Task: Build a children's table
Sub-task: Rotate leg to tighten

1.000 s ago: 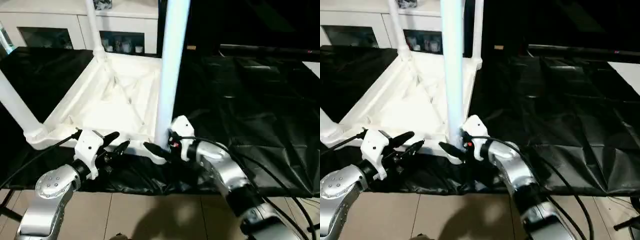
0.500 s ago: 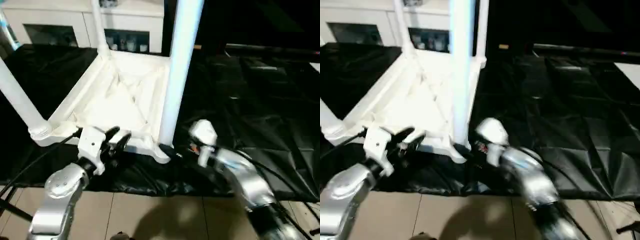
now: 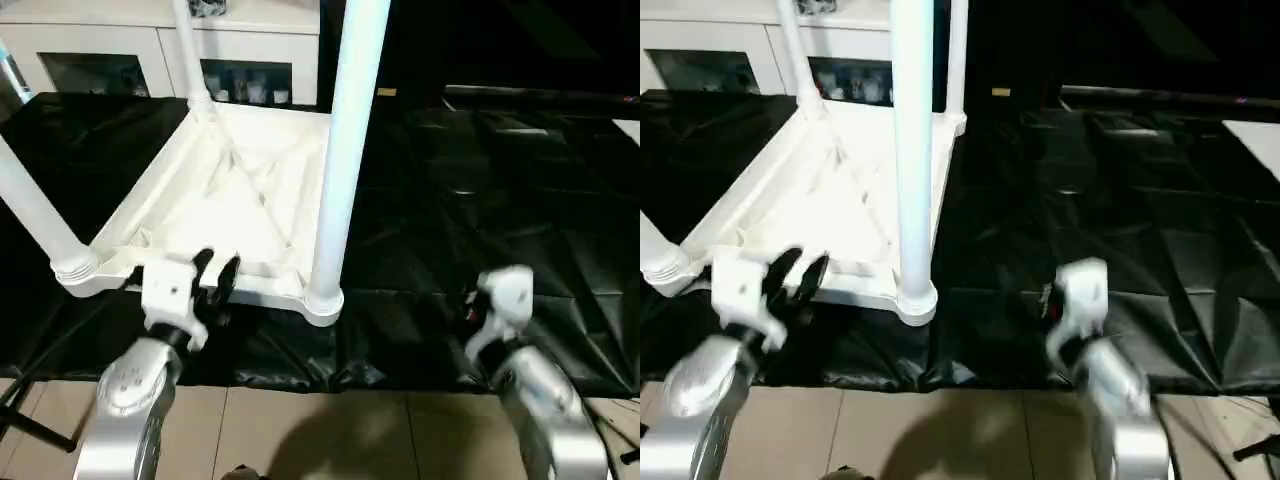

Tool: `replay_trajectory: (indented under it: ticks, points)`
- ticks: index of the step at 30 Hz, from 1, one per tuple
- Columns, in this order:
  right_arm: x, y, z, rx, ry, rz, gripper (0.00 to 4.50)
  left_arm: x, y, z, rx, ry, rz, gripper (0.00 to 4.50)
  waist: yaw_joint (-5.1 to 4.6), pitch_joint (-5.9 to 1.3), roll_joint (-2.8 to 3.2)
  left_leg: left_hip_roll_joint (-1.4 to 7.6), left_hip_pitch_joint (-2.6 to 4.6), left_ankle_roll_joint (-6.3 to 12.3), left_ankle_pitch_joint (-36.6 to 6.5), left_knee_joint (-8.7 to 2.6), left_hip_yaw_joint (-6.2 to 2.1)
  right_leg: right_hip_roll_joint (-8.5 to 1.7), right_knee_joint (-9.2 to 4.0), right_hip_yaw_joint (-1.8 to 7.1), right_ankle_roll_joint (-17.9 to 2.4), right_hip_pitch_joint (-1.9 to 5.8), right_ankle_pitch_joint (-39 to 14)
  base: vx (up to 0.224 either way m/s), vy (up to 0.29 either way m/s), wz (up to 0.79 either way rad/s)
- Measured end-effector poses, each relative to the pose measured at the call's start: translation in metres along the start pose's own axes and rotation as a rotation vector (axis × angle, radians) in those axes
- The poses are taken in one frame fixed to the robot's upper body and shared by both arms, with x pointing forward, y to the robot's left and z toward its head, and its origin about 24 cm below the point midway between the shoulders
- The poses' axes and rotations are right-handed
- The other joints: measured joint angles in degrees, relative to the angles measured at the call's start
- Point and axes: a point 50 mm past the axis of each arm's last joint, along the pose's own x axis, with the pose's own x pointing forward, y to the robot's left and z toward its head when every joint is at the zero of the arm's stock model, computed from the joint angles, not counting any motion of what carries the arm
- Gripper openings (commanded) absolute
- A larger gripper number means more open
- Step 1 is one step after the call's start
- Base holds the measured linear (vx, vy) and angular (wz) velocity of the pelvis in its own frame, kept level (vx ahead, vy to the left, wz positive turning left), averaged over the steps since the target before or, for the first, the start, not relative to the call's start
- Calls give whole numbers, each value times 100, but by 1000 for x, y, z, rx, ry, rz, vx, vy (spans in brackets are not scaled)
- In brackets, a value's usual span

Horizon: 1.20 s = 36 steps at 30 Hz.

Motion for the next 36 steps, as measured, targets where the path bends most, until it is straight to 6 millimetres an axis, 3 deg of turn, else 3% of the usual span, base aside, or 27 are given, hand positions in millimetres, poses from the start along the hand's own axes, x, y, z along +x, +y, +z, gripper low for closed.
replay_trajectory:
  ticks: [9,13,16,18,20,22,24,25,26,28,29,30,31,32,33,34,35,36]
  points:
    - [3,6,-1,19,1,-19,419,0,-2,5,3,-29,-3,205,8,-2,-16,0,-4,2,0,-4,1,-2,-19,0,4,5,-1,0,0,0]
    - [2,2,-1,17,3,-38,419,1,-3,5,6,-29,-7,205,73,-6,-20,-25,-31,95,23,6,20,-41,-50,11,30,9,12,0,0,0]
    - [1,-3,-4,20,11,-67,419,1,-4,5,6,-29,-13,205,219,-33,29,-41,-142,297,-87,203,15,-79,-73,41,105,16,28,7,92,1]
    - [1,-3,-4,21,9,-70,419,2,-3,6,8,-29,-13,205,276,-43,46,-122,-146,347,-116,234,34,-156,-95,58,131,19,40,-2,101,4]
    - [2,-2,-3,23,7,-66,419,2,-2,6,11,-28,-11,205,280,-46,51,-221,-140,475,-130,233,103,-212,-124,142,129,22,57,-29,200,9]
    - [5,0,0,21,-5,-59,419,2,0,5,22,-23,-11,205,176,-35,86,-351,-116,626,-133,228,198,-301,-137,174,108,7,54,-36,174,9]
    - [5,0,0,23,-6,-61,419,6,-1,9,28,-37,-16,205,44,-32,92,-416,-116,717,-118,221,284,-403,-152,174,88,5,37,-52,160,10]
    - [6,0,0,25,-7,-60,419,7,0,9,31,-37,-17,205,1,-33,76,-390,-75,699,-140,203,444,-427,-154,237,88,-24,27,-50,137,-13]
    - [6,0,0,25,-8,-62,419,7,0,9,32,-34,-18,205,-48,-27,68,-327,-20,720,-162,194,663,-452,-162,316,99,-58,15,-21,67,-17]
    - [6,0,0,26,-8,-64,419,7,-1,8,33,-32,-24,205,-163,-20,78,-265,20,738,-178,197,825,-500,-173,310,140,-118,-113,-66,117,-50]
    - [5,-1,0,28,-7,-67,419,8,-1,8,46,-30,-31,205,-243,-12,87,-208,48,741,-180,196,901,-504,-172,263,106,-141,-211,-129,131,-82]
    - [5,0,0,29,-7,-68,419,9,-1,8,64,-27,-40,205,-297,-3,97,-142,75,741,-180,194,970,-505,-133,160,42,-156,-306,-93,72,-54]
    - [5,0,-1,32,-6,-69,419,10,0,9,80,-29,-46,205,-299,12,115,-75,112,739,-180,168,1055,-507,36,-31,-70,-145,-401,-106,21,-57]
    - [4,0,-3,35,0,-73,419,12,-1,12,101,-39,-59,205,-259,38,76,-33,185,723,-173,104,1188,-436,312,-297,-199,-95,-484,-141,-36,-51]
    - [1,-2,-5,38,7,-83,419,16,-3,16,107,-56,-76,205,-192,39,32,-116,183,695,-157,43,1144,-343,493,-382,-202,67,-526,-141,-36,-51]
    - [-2,-4,-7,40,18,-95,419,19,-7,22,111,-82,-91,205,-73,-11,-75,-200,146,603,-100,-2,1126,-196,585,-255,-74,225,-602,-81,-104,-21]
    - [0,-6,-5,32,13,-99,419,18,-9,22,105,-91,-95,205,-26,-47,-76,-295,31,264,-190,254,742,-162,590,-208,-53,176,-765,14,-67,-25]
    - [2,-7,-2,24,5,-97,419,14,-9,16,98,-70,-90,205,48,-19,47,-360,2,127,-220,620,121,-165,571,-276,-70,156,-739,14,-67,-25]
